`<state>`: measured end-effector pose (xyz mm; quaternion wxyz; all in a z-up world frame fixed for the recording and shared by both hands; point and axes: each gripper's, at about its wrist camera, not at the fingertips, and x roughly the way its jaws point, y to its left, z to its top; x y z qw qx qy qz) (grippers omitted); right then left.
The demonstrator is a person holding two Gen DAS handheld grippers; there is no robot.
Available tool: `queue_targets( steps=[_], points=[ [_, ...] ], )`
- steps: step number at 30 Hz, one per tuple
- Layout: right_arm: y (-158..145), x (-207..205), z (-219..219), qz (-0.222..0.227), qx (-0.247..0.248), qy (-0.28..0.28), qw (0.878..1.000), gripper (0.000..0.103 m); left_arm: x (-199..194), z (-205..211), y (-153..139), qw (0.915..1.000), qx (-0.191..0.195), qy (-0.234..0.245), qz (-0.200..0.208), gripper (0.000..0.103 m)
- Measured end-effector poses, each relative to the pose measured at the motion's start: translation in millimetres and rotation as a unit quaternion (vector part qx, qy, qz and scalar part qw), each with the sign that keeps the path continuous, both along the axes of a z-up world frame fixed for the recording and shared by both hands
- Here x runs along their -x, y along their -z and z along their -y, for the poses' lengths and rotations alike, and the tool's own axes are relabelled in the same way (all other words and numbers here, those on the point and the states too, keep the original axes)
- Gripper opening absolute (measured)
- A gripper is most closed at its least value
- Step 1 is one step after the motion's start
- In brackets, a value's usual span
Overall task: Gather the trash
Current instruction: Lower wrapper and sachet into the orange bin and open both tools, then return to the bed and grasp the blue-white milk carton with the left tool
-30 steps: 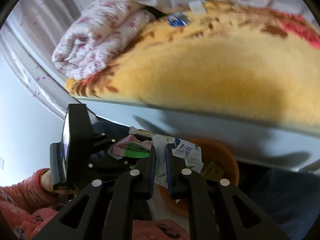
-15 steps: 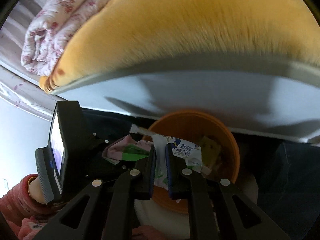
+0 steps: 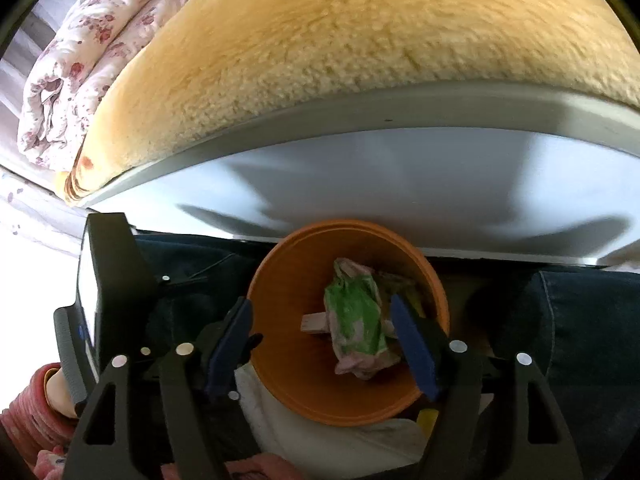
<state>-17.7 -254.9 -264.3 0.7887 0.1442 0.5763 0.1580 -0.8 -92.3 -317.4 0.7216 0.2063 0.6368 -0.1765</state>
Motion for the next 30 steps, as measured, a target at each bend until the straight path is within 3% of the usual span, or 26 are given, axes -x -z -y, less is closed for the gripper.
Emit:
queue_targets(
  steps=[5,10,15,19,22,26,30],
  points=[
    [-2,3,5,-0.001,0.004,0.005,1.0,0.072,0,-5,-5,0.9998,0.014,-0.01,0.001,0.08],
    [-15,4,4,0.022,0.014,0.005,1.0,0.075,3,-11,-30,0.9987,0.045,-0.02,0.016,0.08],
    [-68,10,1,0.098,0.032,-0.002,0.995,0.083,5,-27,-82,0.9935,0.094,-0.038,0.051,0.08],
    [-115,15,3,0.172,0.045,-0.002,0.984,0.09,-4,-45,-136,0.9834,0.139,-0.06,0.101,0.081],
    [-140,14,4,0.208,0.048,0.002,0.977,0.092,-18,-57,-172,0.9716,0.164,-0.075,0.153,0.092],
    [-156,6,6,0.227,0.043,0.005,0.973,0.092,-56,-67,-207,0.9577,0.179,-0.087,0.207,0.092],
    [-159,-5,6,0.231,0.043,0.003,0.972,0.092,-104,-71,-221,0.9478,0.201,-0.099,0.227,0.092]
  ],
)
